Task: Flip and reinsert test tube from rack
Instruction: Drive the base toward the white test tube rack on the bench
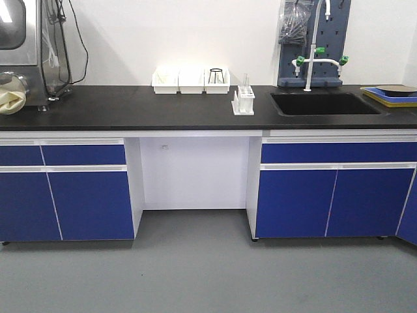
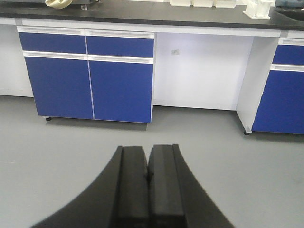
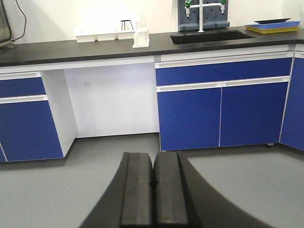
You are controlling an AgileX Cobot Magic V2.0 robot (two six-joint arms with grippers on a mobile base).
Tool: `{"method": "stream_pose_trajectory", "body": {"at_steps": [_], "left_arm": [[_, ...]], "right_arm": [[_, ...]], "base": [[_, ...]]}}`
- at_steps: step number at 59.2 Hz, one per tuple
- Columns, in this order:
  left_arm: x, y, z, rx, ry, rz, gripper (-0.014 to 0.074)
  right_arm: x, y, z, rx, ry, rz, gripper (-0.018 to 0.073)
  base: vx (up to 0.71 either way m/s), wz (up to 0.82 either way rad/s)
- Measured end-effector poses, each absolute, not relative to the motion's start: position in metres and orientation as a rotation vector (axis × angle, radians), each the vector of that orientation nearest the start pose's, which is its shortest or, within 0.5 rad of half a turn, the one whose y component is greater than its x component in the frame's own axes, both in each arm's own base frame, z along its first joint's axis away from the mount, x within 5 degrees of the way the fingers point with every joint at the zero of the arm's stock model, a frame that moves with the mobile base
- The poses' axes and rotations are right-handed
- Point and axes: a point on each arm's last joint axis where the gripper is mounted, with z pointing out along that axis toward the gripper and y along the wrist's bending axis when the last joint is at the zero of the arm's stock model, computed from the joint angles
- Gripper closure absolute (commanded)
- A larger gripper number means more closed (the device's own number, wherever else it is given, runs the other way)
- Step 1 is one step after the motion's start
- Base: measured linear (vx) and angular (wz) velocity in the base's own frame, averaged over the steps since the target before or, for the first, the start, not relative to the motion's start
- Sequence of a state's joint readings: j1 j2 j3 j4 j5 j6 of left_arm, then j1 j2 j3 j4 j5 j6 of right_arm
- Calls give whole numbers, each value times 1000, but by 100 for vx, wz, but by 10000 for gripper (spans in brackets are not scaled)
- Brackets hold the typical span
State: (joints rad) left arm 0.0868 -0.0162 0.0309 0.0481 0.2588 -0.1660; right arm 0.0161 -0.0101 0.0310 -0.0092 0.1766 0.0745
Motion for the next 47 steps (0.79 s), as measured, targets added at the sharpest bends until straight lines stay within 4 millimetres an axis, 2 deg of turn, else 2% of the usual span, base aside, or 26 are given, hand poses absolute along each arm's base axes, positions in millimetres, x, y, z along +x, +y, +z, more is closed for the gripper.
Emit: {"method": "stream_pose_trajectory", "body": {"at_steps": [47], "left_arm": [[55,6,180,-190,1746,-13,603]], "right_arm": [[56,1,187,43,1681,60,568]], "base": [[0,1]]}}
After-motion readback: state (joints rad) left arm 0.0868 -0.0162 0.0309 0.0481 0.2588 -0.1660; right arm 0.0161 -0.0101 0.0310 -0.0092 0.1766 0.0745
